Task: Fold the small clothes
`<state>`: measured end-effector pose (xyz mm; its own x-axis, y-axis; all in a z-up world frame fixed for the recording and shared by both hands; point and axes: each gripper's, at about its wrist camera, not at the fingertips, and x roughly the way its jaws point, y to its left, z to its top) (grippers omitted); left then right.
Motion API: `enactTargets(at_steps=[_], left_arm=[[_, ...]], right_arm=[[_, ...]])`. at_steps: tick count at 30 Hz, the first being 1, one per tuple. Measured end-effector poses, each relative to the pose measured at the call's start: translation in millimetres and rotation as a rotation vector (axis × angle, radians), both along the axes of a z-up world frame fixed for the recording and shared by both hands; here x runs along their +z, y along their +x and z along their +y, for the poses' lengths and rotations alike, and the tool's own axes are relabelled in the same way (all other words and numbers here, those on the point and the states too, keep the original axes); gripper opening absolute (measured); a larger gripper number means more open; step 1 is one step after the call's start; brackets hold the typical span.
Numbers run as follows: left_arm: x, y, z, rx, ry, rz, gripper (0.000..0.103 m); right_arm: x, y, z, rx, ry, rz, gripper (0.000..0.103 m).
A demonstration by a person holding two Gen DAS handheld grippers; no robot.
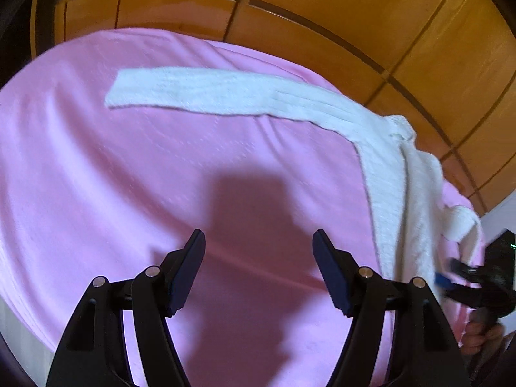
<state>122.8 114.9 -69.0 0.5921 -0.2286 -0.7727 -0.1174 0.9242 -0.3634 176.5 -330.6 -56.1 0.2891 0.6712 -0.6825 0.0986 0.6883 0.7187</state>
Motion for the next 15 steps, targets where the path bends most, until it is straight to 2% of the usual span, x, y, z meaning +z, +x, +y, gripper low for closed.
enactTargets(at_steps=[2, 3, 4, 5, 6, 9, 12, 15], left_arm=[[-1, -5, -7, -0.02, -0.027, 0.0, 0.068], [-2, -9, -10, -0.029, -0.041, 0.0, 0.068], [-4, -13, -16, -0.047, -0.061, 0.0, 0.067], [-5, -17, -21, -0.068, -0.077, -0.002, 0.067], [-6, -21, -26, -0.087, -0.088, -0.002, 0.067], [-12, -27, -49, -0.18, -0.147, 0.01, 0.062], [-14, -28, -79, -0.277, -0.199, 0.019, 0.062], [-18, -23, -109, -0.354, -0.244, 0.043, 0.062]], right_arm=[[-8, 6, 22, -0.004, -0.003, 0.007, 0.065], [-9, 9, 30, -0.012, -0.024, -0.003, 0.047], [-9, 12, 32, -0.022, -0.032, -0.005, 0.021], [-6, 13, 30, -0.043, -0.027, -0.003, 0.012], [-1, 13, 26, -0.059, -0.03, -0.02, 0.007], [35, 5, -14, -0.11, -0.069, -0.135, 0.007], [80, -8, -77, -0.211, -0.164, -0.263, 0.007], [105, -26, -136, -0.319, -0.295, -0.306, 0.007]])
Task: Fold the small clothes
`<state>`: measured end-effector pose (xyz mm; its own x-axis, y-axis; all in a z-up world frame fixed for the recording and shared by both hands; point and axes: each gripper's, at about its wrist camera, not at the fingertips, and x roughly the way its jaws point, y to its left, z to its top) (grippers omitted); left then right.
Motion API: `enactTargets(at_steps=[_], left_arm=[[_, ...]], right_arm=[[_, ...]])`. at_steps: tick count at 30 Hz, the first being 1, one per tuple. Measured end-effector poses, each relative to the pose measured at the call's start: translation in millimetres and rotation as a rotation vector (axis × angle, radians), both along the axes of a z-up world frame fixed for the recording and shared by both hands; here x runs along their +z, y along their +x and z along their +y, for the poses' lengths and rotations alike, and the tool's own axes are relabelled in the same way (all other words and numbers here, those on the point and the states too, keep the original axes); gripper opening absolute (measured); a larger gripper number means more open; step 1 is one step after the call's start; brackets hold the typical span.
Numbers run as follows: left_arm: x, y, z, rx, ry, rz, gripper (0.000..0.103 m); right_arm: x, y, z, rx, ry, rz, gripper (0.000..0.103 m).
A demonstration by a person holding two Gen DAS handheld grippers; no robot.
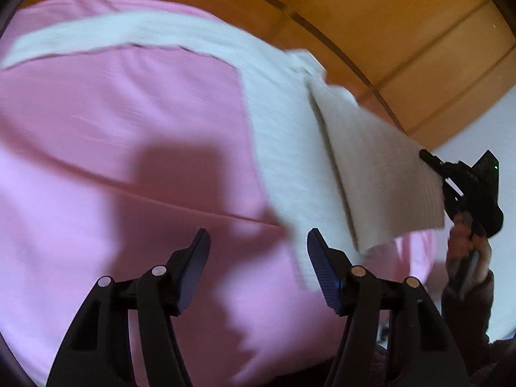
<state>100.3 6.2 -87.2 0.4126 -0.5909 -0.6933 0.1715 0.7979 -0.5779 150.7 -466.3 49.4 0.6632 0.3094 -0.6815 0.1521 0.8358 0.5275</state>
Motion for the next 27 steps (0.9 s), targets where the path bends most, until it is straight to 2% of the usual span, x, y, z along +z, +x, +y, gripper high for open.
enactTargets(at_steps=[4, 5, 6, 7, 8, 11, 16, 18, 20, 23, 27], left_arm=[[-14, 12, -46, -0.085, -0.024, 0.058, 0.06], [-18, 15, -57, -0.107, -0.028, 0.069, 0.048], [-20, 19, -65, -0.128, -0.019, 0.072, 0.026], [-22, 21, -71, -0.138, 0.004, 0.075, 0.013], [-25, 23, -76, -0.141, 0.023, 0.078, 0.006], [-12, 24, -67, -0.114, -0.004, 0.036, 0.005], [43, 15, -2, -0.029, -0.046, -0.079, 0.004], [59, 5, 21, -0.004, -0.03, -0.114, 0.004], [71, -6, 47, 0.025, -0.008, -0.132, 0.004], [72, -29, 76, 0.061, 0.025, -0.117, 0.004], [37, -64, 99, 0.117, 0.07, -0.004, 0.004]], right_arm=[[-22, 2, -50, -0.121, -0.055, 0.071, 0.007], [-29, 0, -59, -0.134, -0.05, 0.092, 0.007], [-38, -1, -65, -0.146, -0.045, 0.117, 0.007], [-43, -4, -73, -0.151, -0.042, 0.136, 0.007], [-48, -5, -72, -0.152, -0.037, 0.147, 0.007], [-49, -5, -61, -0.127, -0.025, 0.145, 0.007], [4, -19, -53, -0.063, -0.007, 0.021, 0.006], [21, -30, -51, -0.036, 0.005, -0.01, 0.006], [26, -39, -43, -0.005, -0.002, -0.004, 0.006], [13, -60, -32, 0.03, 0.006, 0.053, 0.006], [-37, -87, -12, 0.08, -0.003, 0.212, 0.006]])
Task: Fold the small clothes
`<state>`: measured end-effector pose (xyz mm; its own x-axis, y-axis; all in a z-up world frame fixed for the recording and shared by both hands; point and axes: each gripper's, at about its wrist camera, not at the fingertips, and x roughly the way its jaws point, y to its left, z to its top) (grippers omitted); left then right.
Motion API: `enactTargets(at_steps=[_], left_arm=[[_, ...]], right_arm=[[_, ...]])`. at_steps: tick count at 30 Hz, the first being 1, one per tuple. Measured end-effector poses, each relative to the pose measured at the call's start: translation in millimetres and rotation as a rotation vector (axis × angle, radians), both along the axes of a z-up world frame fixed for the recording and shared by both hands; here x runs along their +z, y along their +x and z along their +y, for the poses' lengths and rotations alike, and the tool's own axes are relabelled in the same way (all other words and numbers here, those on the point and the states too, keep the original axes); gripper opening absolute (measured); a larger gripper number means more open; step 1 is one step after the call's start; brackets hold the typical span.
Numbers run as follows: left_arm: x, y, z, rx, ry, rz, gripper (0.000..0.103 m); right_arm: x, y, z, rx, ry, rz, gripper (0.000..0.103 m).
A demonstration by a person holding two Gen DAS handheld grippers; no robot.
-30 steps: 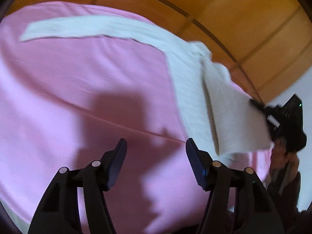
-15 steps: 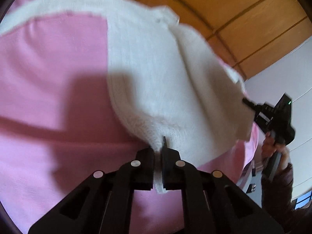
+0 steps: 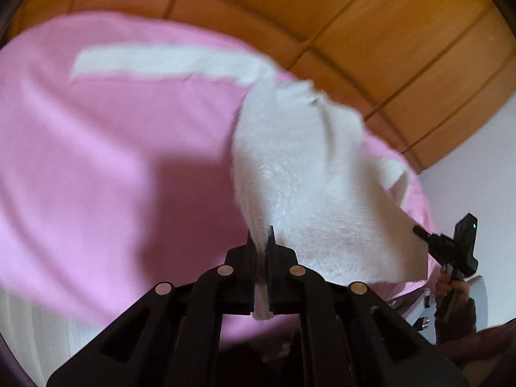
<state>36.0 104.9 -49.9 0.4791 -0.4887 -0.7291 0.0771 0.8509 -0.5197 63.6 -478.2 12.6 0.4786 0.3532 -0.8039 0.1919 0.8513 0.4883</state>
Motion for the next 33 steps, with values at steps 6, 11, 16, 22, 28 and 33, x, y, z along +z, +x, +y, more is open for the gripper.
enactTargets(at_steps=[6, 11, 16, 22, 28, 33], left_arm=[[-46, -21, -16, 0.011, 0.088, 0.122, 0.011], [-20, -8, -2, 0.058, 0.081, 0.04, 0.033], [-1, 28, 43, 0.257, 0.124, -0.019, 0.058], [-7, 68, 129, 0.589, 0.112, 0.029, 0.067], [-8, 113, 190, 0.708, 0.073, 0.016, 0.071], [-21, 163, 210, 0.695, 0.061, 0.03, 0.078]], right_arm=[[-50, -11, 6, 0.02, -0.06, 0.137, 0.006], [-39, -5, -9, -0.027, -0.088, 0.098, 0.048], [-25, 19, 0, -0.057, -0.124, 0.024, 0.051], [-31, 62, 86, 0.152, -0.132, -0.037, 0.052], [-58, 79, 154, 0.279, -0.256, -0.04, 0.054], [-77, 71, 175, 0.328, -0.362, -0.05, 0.068]])
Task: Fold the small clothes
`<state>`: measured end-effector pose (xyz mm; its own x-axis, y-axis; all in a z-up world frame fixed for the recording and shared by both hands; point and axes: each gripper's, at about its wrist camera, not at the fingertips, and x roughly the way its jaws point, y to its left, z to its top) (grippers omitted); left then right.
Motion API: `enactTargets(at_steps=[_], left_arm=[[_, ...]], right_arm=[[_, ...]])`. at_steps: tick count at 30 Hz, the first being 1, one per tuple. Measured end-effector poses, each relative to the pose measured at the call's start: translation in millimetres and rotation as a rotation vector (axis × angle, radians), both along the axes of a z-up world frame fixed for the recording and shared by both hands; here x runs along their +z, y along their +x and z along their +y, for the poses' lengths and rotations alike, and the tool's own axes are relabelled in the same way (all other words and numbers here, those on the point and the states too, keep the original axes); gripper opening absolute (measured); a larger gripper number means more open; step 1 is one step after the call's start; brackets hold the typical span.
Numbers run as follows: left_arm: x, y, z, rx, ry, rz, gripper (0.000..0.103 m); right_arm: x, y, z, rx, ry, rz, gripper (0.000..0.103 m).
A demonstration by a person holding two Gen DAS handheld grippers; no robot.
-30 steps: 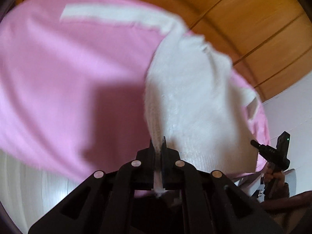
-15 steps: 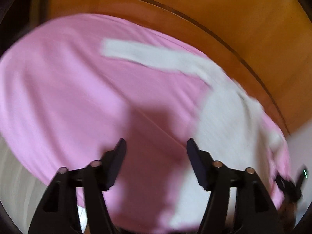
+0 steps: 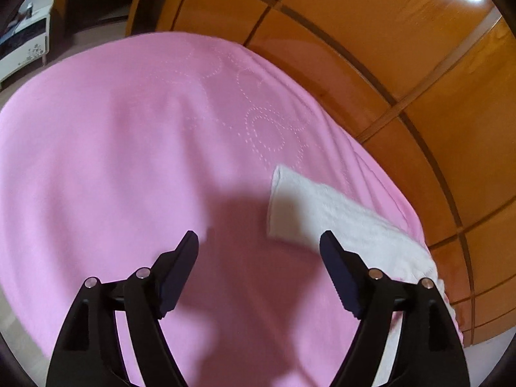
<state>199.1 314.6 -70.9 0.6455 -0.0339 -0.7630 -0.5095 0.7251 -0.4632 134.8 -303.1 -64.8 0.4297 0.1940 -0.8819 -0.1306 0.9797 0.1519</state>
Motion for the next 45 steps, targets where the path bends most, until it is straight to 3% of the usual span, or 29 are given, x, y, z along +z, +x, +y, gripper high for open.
enactTargets(at_steps=[1, 4, 6, 7, 9, 10, 12, 15, 17, 20, 23, 24, 26, 27, 28, 29, 30, 33, 38, 43, 45], left_arm=[[-5, 13, 2, -0.013, 0.001, 0.02, 0.078], [-20, 43, 3, -0.039, -0.03, 0.043, 0.073], [-29, 61, 0, -0.065, -0.045, 0.075, 0.053], [-32, 68, -3, -0.074, -0.03, 0.082, 0.049], [-32, 77, -9, -0.11, 0.003, 0.083, 0.005], [-27, 78, -10, -0.117, 0.03, 0.074, 0.004], [-7, 73, -8, -0.116, 0.06, -0.008, 0.003], [37, 53, 18, -0.036, 0.099, -0.124, 0.003], [64, 36, 39, 0.028, 0.171, -0.156, 0.003], [80, 18, 64, 0.081, 0.283, -0.112, 0.003], [65, 12, 61, 0.074, 0.427, 0.024, 0.003], [58, 9, 61, 0.079, 0.44, 0.06, 0.003], [37, 8, 57, 0.062, 0.386, 0.11, 0.005], [31, 6, 53, 0.064, 0.371, 0.127, 0.01], [29, -1, 51, 0.069, 0.339, 0.121, 0.021], [29, -5, 48, 0.068, 0.299, 0.104, 0.047], [31, -14, 42, 0.075, 0.245, 0.064, 0.061], [39, -27, 18, 0.008, 0.164, -0.017, 0.061], [44, -69, -72, -0.356, 0.056, -0.104, 0.062], [16, -114, -161, -0.636, -0.078, -0.067, 0.062], [4, -125, -183, -0.683, -0.07, -0.035, 0.061]], right_arm=[[-1, -1, 2, 0.014, -0.001, -0.003, 0.074], [-3, -4, 3, 0.021, -0.013, -0.011, 0.077], [-1, -3, 1, 0.012, -0.003, -0.004, 0.079], [-2, -3, 2, 0.011, -0.001, -0.002, 0.081], [-4, -2, 5, 0.013, -0.005, 0.003, 0.084], [-6, 1, 8, 0.014, -0.01, 0.004, 0.085], [-8, 2, 10, 0.016, -0.017, 0.005, 0.087], [-9, 3, 10, 0.023, -0.021, 0.006, 0.088], [-10, 2, 10, 0.025, -0.019, 0.005, 0.088], [-11, 1, 9, 0.024, -0.019, -0.003, 0.089], [-11, 0, 9, 0.02, -0.024, -0.01, 0.091], [-11, 0, 10, 0.02, -0.026, -0.012, 0.091], [-11, 0, 12, 0.022, -0.029, -0.015, 0.091], [-11, 0, 12, 0.022, -0.029, -0.015, 0.091], [-10, 2, 12, 0.021, -0.029, -0.014, 0.091], [-11, 2, 13, 0.019, -0.028, -0.015, 0.091], [-12, 2, 13, 0.019, -0.027, -0.017, 0.091], [-9, 0, 8, 0.017, -0.004, -0.011, 0.091], [7, 0, -16, -0.056, 0.051, -0.011, 0.091], [23, -21, -76, -0.212, -0.013, -0.037, 0.091], [25, -37, -104, -0.278, -0.057, -0.029, 0.091]])
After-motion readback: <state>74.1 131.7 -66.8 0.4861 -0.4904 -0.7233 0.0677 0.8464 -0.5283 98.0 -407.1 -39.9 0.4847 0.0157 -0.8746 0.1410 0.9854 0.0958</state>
